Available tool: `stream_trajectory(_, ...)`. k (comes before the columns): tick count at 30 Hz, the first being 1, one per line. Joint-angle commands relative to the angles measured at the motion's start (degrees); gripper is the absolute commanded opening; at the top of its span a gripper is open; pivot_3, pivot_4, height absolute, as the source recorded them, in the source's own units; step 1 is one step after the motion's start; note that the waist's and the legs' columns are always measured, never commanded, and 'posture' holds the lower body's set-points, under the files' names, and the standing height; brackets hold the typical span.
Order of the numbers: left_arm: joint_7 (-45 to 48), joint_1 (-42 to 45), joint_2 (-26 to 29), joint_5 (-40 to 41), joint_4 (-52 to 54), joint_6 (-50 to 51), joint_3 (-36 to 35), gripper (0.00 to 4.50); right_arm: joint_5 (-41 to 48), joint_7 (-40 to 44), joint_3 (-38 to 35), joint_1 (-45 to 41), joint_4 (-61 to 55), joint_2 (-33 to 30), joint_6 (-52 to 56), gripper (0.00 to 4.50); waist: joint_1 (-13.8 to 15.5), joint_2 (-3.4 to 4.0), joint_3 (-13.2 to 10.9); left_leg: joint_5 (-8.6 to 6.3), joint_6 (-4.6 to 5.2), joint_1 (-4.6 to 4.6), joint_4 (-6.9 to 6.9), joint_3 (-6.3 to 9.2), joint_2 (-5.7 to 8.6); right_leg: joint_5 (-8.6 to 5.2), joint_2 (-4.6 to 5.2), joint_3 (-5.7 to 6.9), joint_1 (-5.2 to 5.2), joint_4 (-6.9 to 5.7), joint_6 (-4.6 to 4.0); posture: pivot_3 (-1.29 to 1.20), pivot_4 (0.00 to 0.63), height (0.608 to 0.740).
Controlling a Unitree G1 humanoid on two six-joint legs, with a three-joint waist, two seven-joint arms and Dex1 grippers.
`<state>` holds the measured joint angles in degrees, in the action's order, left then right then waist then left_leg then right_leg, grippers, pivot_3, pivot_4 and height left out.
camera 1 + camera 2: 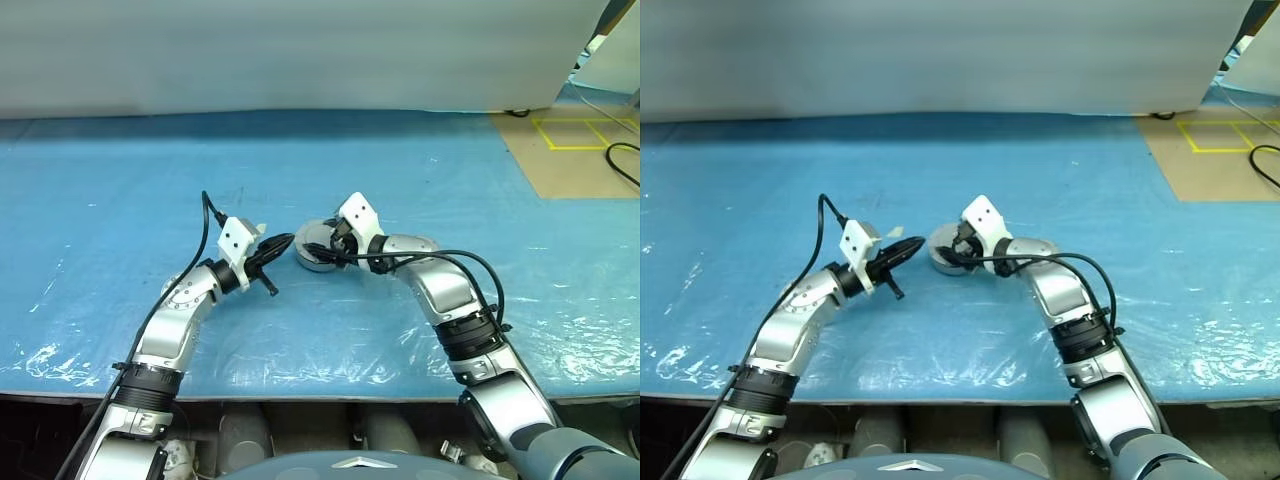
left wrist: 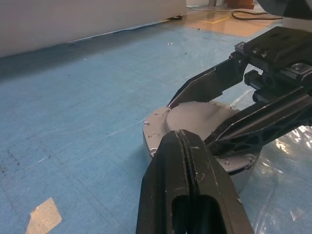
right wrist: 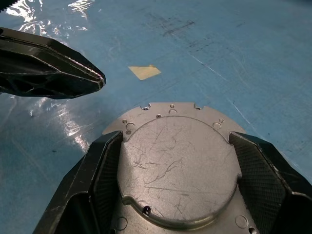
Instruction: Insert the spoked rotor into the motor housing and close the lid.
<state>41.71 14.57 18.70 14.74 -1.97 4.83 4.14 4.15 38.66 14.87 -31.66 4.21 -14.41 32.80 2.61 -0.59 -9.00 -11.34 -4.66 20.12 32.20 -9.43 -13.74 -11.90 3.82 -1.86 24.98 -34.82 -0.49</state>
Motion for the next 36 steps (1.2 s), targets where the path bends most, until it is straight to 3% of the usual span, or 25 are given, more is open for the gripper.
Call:
stream_trajectory(1,0.13,0.22,0.10,-0.03,0.85,-1.21,-0.35,0.00,-1.21,-0.25,1.88,1.89,-1.34,-0.90,0.89,3.12,0.02,0.00,0.00,0.00,0.00,0.00,0.00,0.00,0.00,0.00,0.00,0.00,0.00,0.00,0.00,0.00,0.150,0.740)
stream_trajectory(14,-0.75,0.78,-0.51,-0.93,0.03,-2.29,-0.27,0.00,-5.30,-5.99,4.80,4.15,-0.57,-0.96,2.15,3.12,0.02,0.00,0.01,0.00,0.00,-0.10,0.00,0.00,0.01,-0.01,0.02,-0.01,-0.09,0.00,0.01,0.00,0.150,0.740)
stream_trajectory(28,-4.04,3.75,-2.30,-8.16,-6.72,-5.59,2.93,0.00,-6.30,-5.65,5.39,3.20,-0.23,-2.17,0.63,3.12,0.03,0.01,0.02,0.00,0.00,-0.13,0.03,0.00,0.04,0.00,0.05,-0.02,-0.16,-0.01,0.02,0.00,0.150,0.740)
stream_trajectory(36,-1.24,3.01,-0.97,-8.73,-6.28,-1.47,5.22,0.00,-4.52,-4.28,3.85,1.83,-0.05,-2.25,1.68,3.12,0.03,0.02,0.02,0.00,0.00,-0.13,0.03,0.01,0.04,0.00,0.07,-0.02,-0.16,-0.01,0.02,0.00,0.150,0.740)
